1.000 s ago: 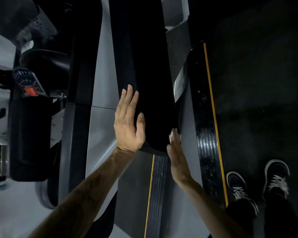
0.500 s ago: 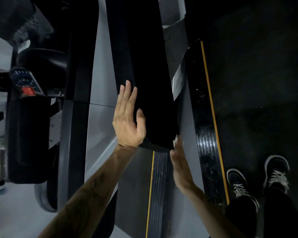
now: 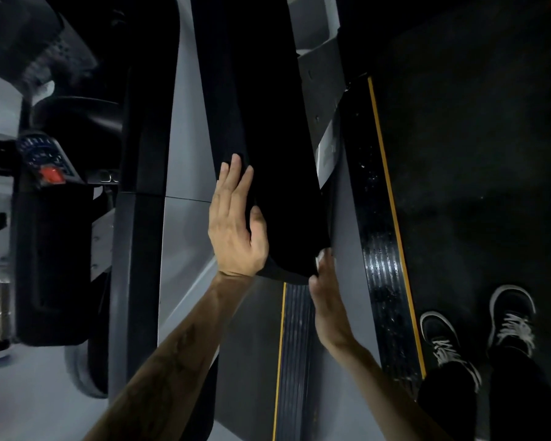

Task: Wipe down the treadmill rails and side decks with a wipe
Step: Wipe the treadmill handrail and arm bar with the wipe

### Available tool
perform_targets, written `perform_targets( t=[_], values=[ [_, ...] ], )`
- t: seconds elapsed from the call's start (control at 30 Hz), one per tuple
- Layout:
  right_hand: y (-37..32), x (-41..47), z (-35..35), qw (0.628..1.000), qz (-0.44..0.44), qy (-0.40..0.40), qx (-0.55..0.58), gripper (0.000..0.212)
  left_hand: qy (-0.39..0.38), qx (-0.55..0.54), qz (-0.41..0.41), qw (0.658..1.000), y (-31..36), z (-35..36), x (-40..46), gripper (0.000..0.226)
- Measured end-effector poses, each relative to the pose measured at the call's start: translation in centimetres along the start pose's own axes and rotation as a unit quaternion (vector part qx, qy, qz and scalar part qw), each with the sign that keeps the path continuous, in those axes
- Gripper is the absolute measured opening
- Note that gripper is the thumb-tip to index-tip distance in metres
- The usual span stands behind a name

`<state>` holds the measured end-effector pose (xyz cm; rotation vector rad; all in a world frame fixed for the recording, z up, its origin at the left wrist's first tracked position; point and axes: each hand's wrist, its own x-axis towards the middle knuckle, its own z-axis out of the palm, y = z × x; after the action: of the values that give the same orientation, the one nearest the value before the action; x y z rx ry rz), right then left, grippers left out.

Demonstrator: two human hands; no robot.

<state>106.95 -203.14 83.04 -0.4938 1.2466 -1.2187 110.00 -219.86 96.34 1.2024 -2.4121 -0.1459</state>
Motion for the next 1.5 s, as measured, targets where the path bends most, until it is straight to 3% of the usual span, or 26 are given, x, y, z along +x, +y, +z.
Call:
perform_targets(
  t=[0.17,0.33,0.5,0.67,0.83,1.1,1.27,1.43,1.5],
  values=[
    [-3.1,-0.4,1.4,0.994,-0.089,-0.002,-0.059,0.079,-0.001,0.002,-0.004,1.000,0.2,-0.1,0.0,0.054],
    [-2.5,3.6,0.2,0.994,-0.080,0.017,-0.066,0.065,-0.005,0.004,-0.002,1.000,0.3,-0.1,0.1,0.054],
    [-1.0,1.6,-0.7,0.999,-0.004,-0.001,-0.052,0.089,-0.007,0.003,-0.007,1.000,0.3,-0.1,0.0,0.055],
    [-4.0,-1.3,1.6,0.992,-0.100,-0.012,-0.072,0.084,-0.007,0.009,-0.008,1.000,0.3,-0.2,0.2,0.055],
    [-5.3,2.7,1.6,0.982,-0.154,0.017,-0.104,0.071,-0.006,0.015,-0.007,1.000,0.4,-0.1,0.1,0.054],
    [-3.0,0.5,1.3,0.994,-0.085,0.026,-0.058,0.080,-0.009,0.014,-0.008,1.000,0.4,-0.1,0.1,0.055],
    [-5.4,0.1,1.6,0.977,-0.172,-0.021,-0.128,0.076,-0.007,0.019,-0.006,1.000,0.3,-0.1,0.2,0.055],
    [-6.9,3.8,1.8,0.954,-0.264,-0.004,-0.141,0.063,-0.001,0.022,-0.007,1.000,0.5,-0.1,0.2,0.053],
    [-5.9,4.3,1.6,0.958,-0.256,0.010,-0.132,0.063,-0.004,0.022,-0.005,1.000,0.4,-0.1,0.2,0.054]
  ],
)
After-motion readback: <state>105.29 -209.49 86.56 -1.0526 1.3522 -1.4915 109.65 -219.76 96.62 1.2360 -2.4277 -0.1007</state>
